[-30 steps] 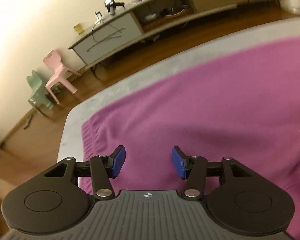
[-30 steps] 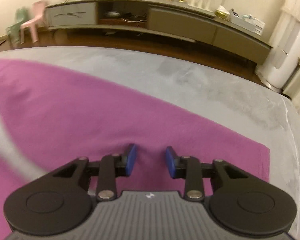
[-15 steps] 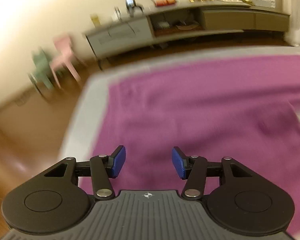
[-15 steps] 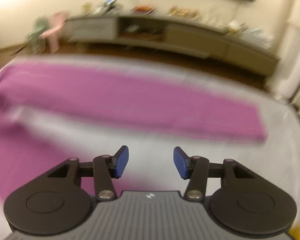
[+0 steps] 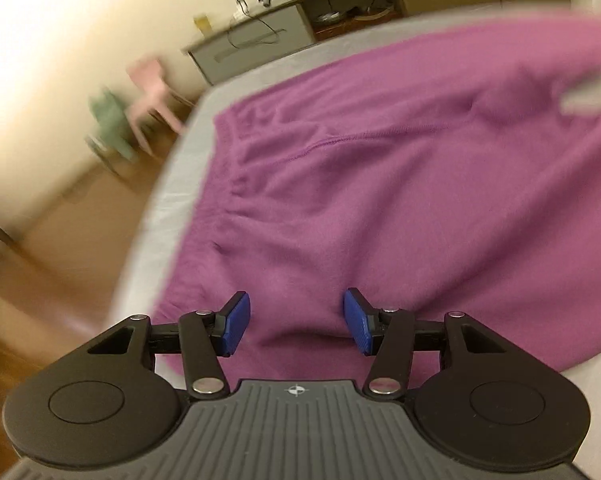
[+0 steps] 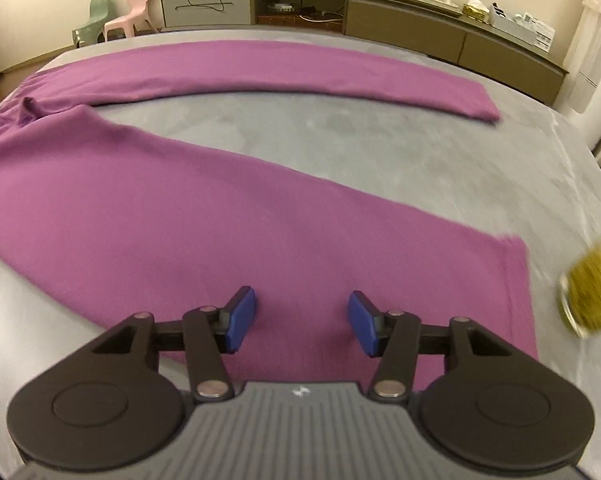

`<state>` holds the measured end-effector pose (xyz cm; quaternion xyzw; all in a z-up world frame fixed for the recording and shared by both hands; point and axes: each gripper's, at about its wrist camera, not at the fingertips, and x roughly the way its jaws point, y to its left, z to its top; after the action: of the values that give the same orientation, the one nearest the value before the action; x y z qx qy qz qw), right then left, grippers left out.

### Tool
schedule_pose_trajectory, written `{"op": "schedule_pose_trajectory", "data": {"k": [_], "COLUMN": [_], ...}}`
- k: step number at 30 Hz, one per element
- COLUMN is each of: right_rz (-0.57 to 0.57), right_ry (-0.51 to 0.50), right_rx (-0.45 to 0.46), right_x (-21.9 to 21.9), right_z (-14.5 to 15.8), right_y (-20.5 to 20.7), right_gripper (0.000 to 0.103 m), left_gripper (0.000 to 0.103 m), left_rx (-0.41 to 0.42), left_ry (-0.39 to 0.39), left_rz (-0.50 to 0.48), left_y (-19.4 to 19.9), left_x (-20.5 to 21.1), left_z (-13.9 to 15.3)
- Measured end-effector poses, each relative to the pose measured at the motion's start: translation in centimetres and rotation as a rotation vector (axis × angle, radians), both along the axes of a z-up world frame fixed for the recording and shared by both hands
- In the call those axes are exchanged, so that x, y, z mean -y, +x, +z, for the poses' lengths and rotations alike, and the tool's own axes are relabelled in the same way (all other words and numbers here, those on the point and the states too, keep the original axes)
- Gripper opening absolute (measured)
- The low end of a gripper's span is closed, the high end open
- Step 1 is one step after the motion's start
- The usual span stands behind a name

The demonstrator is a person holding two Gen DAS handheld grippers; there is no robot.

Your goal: Fold clothes

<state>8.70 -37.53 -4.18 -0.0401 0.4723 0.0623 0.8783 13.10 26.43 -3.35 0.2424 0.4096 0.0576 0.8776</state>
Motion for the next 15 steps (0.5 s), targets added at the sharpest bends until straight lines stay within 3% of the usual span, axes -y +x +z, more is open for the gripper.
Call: {"op": "schedule_pose_trajectory", "data": {"k": [1,3,6,11,13,15], "right_rz": [-0.022,-0.068,-0.127,-0.127,-0.124,-0.128], "right_ry": [0.001,0.009,0.06,0.02,0.009,0.009], "right_rx": [0.005,0.029,0.067,0.031,0.051,0.079], "right_x": [0.5,1.4,2.5,2.1,1.9,1.9], "right_z": [0.1,0.4,0.9,0.0,-0.2,-0.5], "right_y": [-0.1,-0.2,0.8,3.9,5.4,6.8], "right_gripper": [0.058,0.051,0.049,0.05,0.05,0.05], "left_gripper": [0.056,0.056,0.056,0.056,0.056,0.057], "left_rx": [0.002,0.013,0.085,0.023,-0.023,0.008], "left_ry": [0.037,0.078,0.016,-0.016,0.036,0.056], "left_rz": [0.01,0.028,0.018,0.001,0.01,0.037], "left_y": [-0.4,-0.7,-0.3,2.4,2.8,2.9], "left_x": [0.2,0.8,1.6,2.2,1.5,0.5], "left_z": [0.0,0.4,2.4,2.1,0.1,-0.4]}}
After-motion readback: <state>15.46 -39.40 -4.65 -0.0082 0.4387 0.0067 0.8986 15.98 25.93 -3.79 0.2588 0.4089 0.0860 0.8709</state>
